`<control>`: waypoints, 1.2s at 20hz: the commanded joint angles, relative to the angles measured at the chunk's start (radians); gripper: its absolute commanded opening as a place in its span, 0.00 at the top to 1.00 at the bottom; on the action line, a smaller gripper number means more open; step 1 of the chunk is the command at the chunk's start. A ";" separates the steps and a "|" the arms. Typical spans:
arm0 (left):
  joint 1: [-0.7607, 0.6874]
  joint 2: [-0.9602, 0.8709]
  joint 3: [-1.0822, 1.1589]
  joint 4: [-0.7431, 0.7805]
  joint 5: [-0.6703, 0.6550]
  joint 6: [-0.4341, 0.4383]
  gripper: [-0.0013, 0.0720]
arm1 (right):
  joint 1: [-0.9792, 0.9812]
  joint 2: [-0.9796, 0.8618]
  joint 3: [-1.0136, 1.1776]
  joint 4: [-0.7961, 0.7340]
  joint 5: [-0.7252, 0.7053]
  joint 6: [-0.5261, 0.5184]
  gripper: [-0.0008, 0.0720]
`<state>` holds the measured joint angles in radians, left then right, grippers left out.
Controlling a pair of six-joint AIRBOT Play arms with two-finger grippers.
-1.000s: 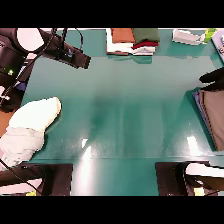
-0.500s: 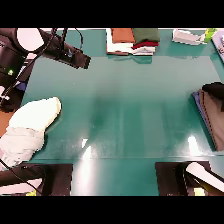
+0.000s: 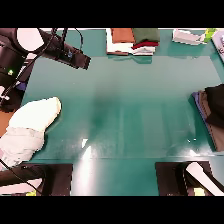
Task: Fold the shirts.
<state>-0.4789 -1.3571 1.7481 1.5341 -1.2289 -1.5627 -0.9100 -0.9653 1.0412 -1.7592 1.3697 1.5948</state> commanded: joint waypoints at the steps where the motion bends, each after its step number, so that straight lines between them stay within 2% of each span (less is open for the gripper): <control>1: 0.000 0.000 0.000 -0.001 -0.011 -0.001 0.95 | -0.002 0.001 -0.075 -0.073 -0.058 -0.007 0.63; 2: 0.000 0.000 0.000 -0.001 -0.011 0.000 0.95 | -0.002 -0.015 -0.050 -0.085 -0.058 -0.007 0.24; 3: 0.000 0.000 0.000 -0.001 -0.011 0.000 0.95 | -0.002 -0.032 -0.010 -0.082 -0.048 -0.006 0.08; 7: 0.000 0.000 0.000 -0.005 -0.009 -0.001 0.95 | 0.097 -0.086 0.222 0.147 -0.042 -0.006 0.08; 11: 0.000 0.000 0.000 -0.006 -0.001 0.000 0.95 | 0.416 -0.127 0.352 0.413 -0.041 -0.006 0.08; 15: 0.000 0.000 0.000 0.011 0.028 0.000 0.95 | 0.795 -0.190 0.376 0.449 -0.048 -0.006 0.08; 16: 0.000 0.000 0.000 0.011 0.025 0.000 0.95 | 0.884 -0.211 0.376 0.449 -0.054 -0.006 0.12; 18: 0.000 0.000 0.000 0.010 0.025 0.000 0.95 | 1.030 -0.249 0.376 0.447 -0.065 -0.007 0.28; 19: 0.000 0.000 0.000 0.010 0.025 0.000 0.95 | 1.091 -0.267 0.376 0.447 -0.073 -0.008 0.30; 20: 0.000 0.000 0.000 0.010 0.025 0.000 0.95 | 1.139 -0.283 0.376 0.447 -0.082 -0.011 0.40; 22: 0.000 0.000 0.000 0.010 0.025 0.000 0.95 | 1.216 -0.307 0.376 0.448 -0.093 -0.037 0.82; 23: 0.000 0.000 0.000 0.010 0.025 0.000 0.95 | 1.242 -0.315 0.376 0.450 -0.092 -0.037 0.96; 24: 0.000 0.000 0.000 0.010 0.025 0.000 0.95 | 1.260 -0.317 0.376 0.451 -0.093 -0.037 0.96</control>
<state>-0.4789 -1.3571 1.7481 1.5433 -1.2053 -1.5631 0.2459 -1.2556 1.4151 -1.3163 1.2877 1.5681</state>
